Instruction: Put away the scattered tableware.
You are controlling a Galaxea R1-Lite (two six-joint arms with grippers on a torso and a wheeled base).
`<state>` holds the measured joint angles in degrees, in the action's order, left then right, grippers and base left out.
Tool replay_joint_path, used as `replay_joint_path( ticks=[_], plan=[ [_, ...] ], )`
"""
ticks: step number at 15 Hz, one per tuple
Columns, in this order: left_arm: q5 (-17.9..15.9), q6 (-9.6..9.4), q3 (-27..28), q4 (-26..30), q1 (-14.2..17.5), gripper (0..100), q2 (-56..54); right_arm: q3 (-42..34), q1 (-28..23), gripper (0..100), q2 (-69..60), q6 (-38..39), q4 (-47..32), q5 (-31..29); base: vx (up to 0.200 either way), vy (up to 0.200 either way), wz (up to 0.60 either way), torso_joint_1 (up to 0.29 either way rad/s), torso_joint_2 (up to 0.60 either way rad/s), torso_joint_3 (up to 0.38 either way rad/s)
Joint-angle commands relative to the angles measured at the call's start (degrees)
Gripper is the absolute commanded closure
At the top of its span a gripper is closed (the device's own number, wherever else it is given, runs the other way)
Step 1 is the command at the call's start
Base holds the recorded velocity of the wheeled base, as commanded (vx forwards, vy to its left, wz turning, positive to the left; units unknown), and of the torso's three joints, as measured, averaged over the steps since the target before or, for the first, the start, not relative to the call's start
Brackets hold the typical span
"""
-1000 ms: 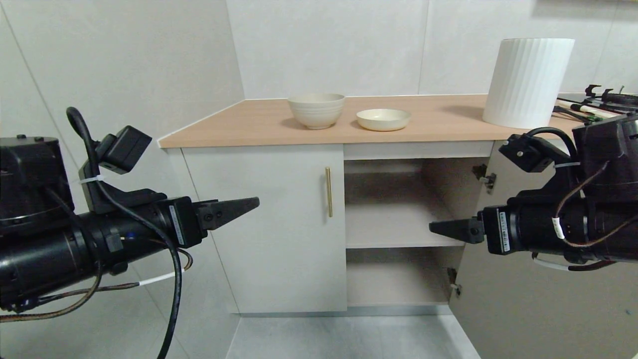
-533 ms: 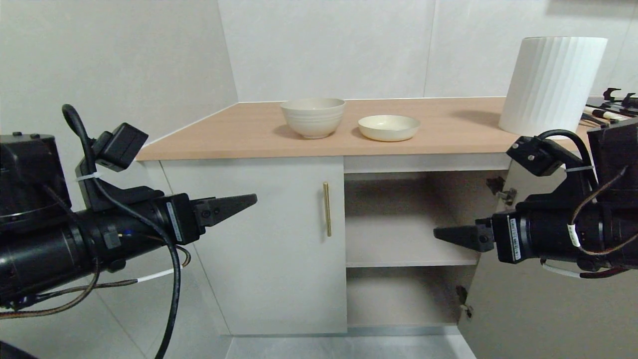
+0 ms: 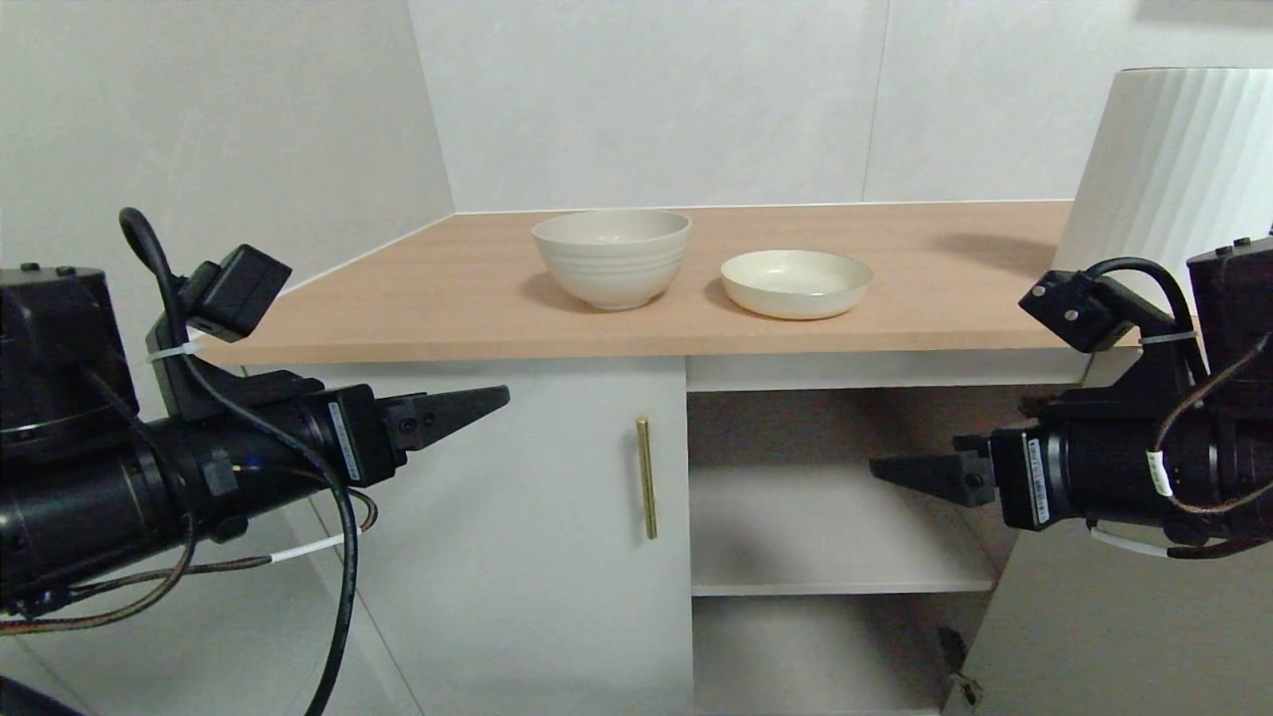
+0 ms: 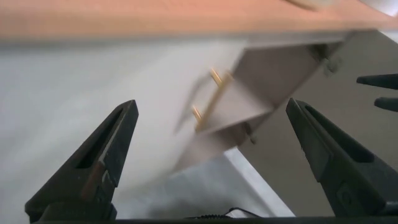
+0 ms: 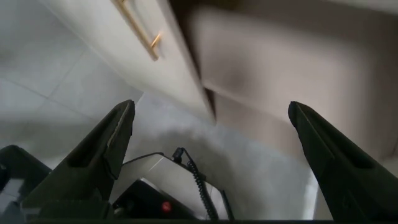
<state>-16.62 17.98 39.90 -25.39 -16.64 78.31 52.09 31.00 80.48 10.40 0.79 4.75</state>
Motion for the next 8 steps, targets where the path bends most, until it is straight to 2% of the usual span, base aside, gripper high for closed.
replay_joint_path(
  ticks=[1,8],
  plan=[
    [-0.08,0.04,0.00,-0.01,-0.06,0,-0.97,-0.59,0.02,0,-1.12,-0.73,0.00,0.78,0.000,0.000,0.00,0.000,0.00,0.000],
    [-0.17,0.04,0.00,-0.10,-0.06,0,-1.23,-0.85,0.02,0,-2.17,-0.91,0.00,1.66,0.000,0.000,0.00,0.000,0.00,0.000]
  ],
)
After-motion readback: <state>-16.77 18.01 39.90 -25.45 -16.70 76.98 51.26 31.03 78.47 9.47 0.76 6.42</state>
